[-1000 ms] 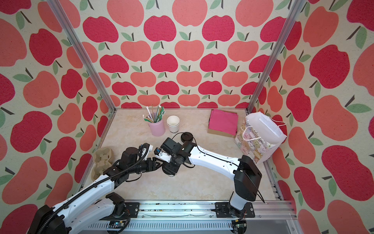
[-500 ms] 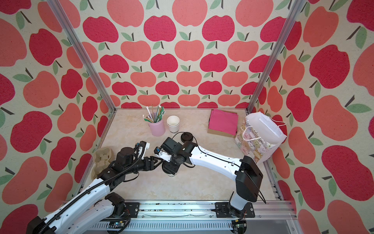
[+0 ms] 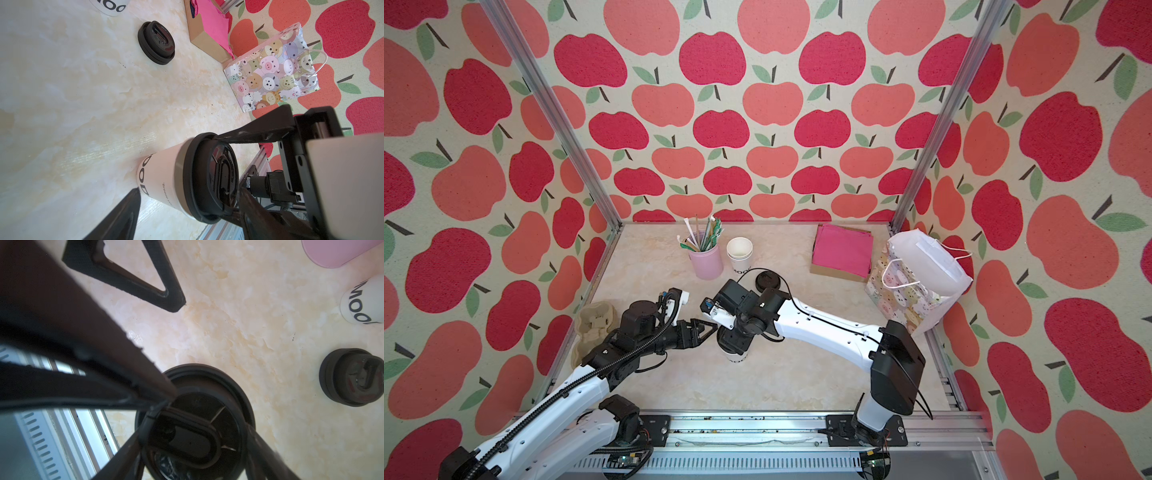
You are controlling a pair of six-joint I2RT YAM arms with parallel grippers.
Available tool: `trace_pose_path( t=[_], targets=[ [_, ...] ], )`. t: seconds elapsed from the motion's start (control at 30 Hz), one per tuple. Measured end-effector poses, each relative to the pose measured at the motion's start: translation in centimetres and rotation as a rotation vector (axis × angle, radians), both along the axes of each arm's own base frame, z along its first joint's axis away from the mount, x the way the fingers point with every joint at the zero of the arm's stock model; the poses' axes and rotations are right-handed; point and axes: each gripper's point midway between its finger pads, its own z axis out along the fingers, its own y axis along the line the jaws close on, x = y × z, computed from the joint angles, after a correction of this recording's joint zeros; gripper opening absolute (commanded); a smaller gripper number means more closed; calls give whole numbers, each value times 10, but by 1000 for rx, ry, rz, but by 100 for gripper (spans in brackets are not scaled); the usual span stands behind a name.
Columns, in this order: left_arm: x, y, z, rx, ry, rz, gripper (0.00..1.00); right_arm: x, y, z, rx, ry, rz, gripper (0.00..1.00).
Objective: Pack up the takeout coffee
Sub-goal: 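Press the lid onto the cup rim while the left gripper holds the cup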
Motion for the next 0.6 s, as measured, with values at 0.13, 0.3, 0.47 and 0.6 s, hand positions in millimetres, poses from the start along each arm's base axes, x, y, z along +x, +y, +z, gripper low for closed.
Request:
trace_pose_path(
  t=[0.13, 0.3, 0.47, 0.6],
  targets=[
    [1, 0, -3, 5, 10, 0, 80, 0, 1, -4, -9, 4, 0, 69],
    [1, 0, -3, 6, 11, 1, 86, 0, 1, -11, -26, 13, 0, 69],
    [1, 0, -3, 6, 10, -2, 93, 0, 1, -14, -36, 19, 1, 69],
    [0, 0, -3, 5, 10, -4, 97, 0, 2, -15, -38, 23, 2, 70]
  ],
)
